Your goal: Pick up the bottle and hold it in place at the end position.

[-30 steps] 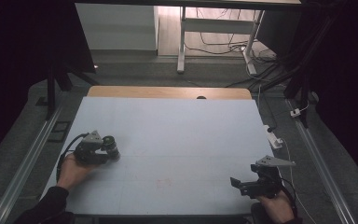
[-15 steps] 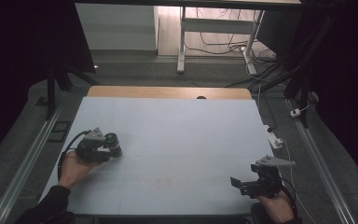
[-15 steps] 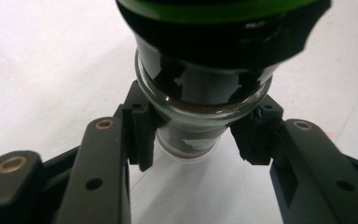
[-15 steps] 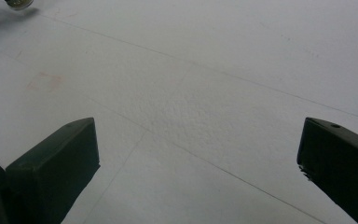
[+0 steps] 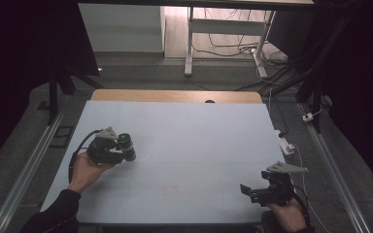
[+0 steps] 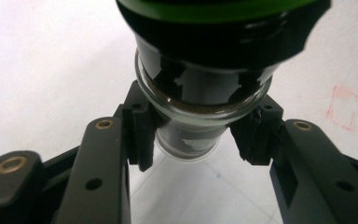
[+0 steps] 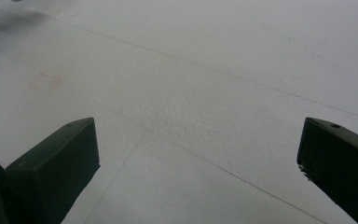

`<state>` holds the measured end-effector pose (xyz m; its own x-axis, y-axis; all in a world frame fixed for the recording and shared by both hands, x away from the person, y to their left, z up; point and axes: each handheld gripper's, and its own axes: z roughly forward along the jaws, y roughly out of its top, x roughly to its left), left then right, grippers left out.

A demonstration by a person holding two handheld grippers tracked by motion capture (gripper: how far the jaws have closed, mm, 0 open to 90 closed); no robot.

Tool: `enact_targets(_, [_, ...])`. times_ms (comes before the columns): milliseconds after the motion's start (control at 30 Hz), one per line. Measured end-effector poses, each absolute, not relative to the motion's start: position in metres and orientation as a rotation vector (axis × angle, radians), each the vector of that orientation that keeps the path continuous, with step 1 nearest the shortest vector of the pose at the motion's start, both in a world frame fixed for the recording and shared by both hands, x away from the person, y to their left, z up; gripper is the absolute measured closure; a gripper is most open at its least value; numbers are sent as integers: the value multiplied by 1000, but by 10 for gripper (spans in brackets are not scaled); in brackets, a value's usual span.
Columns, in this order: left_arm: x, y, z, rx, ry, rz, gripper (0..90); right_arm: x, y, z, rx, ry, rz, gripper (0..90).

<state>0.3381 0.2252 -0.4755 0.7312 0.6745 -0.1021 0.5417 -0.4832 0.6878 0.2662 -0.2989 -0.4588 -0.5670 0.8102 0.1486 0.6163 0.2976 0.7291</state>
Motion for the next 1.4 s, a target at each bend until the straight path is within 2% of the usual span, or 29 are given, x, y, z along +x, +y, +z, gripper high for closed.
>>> enact_targets(633, [359, 159, -453, 2243, 820, 246, 536, 266, -299, -459, 1302, 2320, 1138, 0])
enact_targets(1400, [400, 97, -463, 2258, 771, 241, 536, 266, -299, -459, 1299, 2327, 1138, 0])
